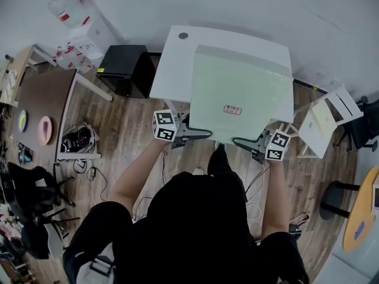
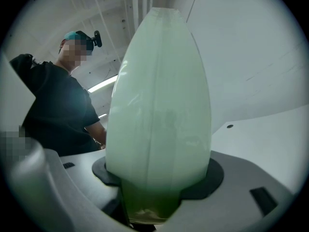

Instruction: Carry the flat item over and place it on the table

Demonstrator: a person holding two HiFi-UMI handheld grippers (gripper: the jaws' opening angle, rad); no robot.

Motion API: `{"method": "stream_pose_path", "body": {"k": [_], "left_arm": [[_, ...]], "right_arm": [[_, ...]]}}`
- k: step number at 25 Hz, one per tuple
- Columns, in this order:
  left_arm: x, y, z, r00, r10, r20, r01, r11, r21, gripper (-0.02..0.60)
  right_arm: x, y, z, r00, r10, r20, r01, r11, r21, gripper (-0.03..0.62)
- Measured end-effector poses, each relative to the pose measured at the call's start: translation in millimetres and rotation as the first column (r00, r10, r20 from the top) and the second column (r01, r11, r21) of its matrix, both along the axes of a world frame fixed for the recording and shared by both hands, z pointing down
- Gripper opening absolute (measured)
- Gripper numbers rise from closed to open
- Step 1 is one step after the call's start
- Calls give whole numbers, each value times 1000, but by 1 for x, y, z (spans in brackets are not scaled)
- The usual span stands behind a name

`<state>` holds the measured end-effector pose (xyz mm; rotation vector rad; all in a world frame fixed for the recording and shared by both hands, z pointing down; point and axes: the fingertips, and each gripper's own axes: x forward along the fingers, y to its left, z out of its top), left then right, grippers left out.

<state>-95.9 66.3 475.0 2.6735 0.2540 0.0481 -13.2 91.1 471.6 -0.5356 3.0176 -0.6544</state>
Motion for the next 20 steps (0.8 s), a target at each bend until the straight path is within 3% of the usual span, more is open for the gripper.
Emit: {"method": "stream_pose_path", "body": {"k": [20], "left_arm": [[59,-119,67,997,-43,57,52,986,-160,313]], "right_arm": [[61,-124,66,998,-35,51,43,983,-179,314]]}}
